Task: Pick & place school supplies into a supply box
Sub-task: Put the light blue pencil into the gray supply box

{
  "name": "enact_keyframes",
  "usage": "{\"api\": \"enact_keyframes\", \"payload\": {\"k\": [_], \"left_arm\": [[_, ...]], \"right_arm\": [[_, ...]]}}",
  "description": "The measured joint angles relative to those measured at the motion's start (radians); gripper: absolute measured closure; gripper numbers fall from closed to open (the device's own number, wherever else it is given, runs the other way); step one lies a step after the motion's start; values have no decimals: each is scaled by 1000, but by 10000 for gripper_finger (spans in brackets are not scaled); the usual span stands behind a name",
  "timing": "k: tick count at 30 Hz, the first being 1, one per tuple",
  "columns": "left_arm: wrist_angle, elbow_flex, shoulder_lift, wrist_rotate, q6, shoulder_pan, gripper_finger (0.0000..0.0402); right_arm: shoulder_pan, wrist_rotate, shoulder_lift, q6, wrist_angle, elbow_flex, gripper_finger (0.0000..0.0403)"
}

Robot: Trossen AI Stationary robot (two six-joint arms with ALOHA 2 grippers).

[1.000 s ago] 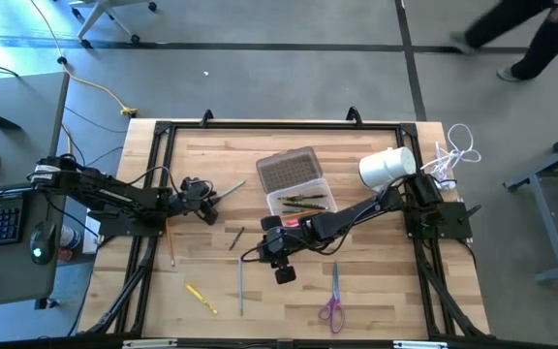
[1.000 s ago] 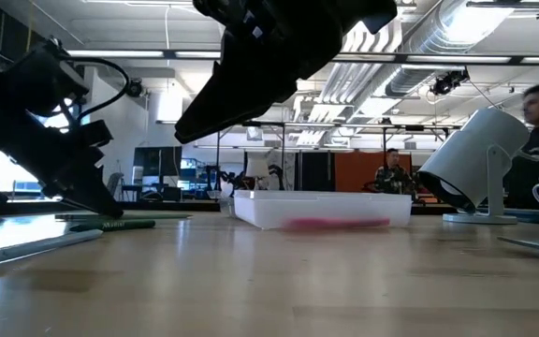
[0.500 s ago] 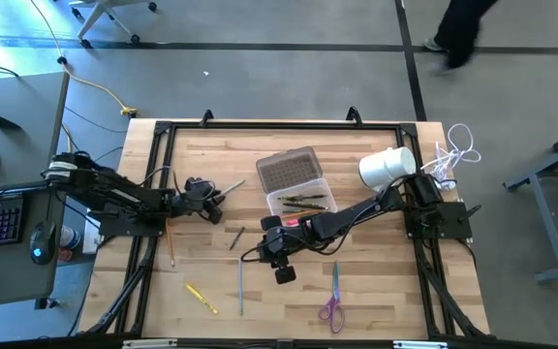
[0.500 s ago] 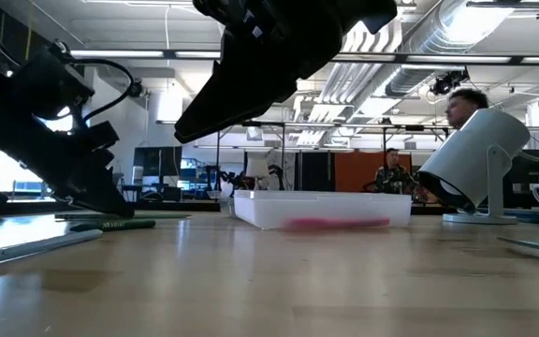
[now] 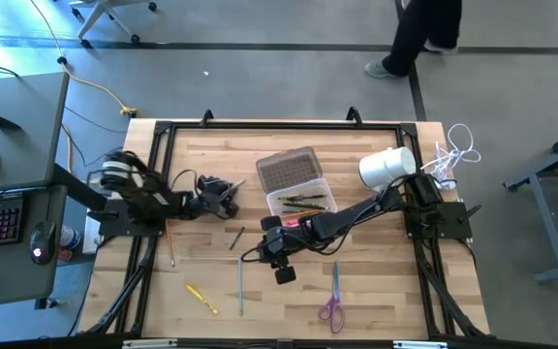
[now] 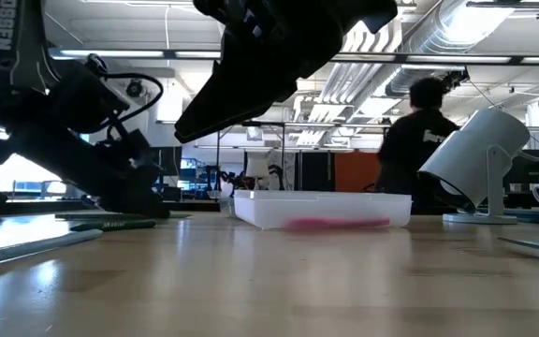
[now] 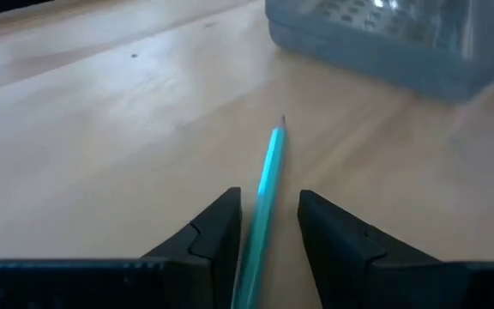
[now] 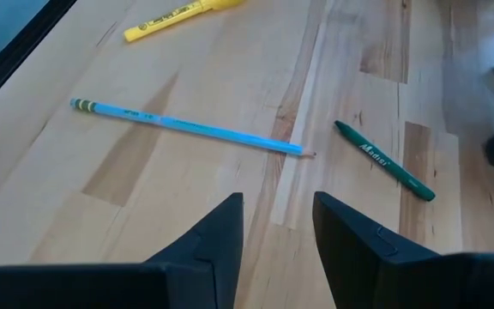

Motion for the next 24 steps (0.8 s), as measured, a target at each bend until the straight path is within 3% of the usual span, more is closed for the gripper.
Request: {"api": "enact_keyframes", "payload": {"k": [5,15,24], "left_arm": [[95,9,117,-100,-62,-2,245],[101,57,139,-99,21,1,320],[81,87,142,-106,31,2,360]], "right_arm": [[3,-1,0,0,0,0,276],[6,-1,0,-2,0,0,276],[8,-3,0,15,0,0,276]]}}
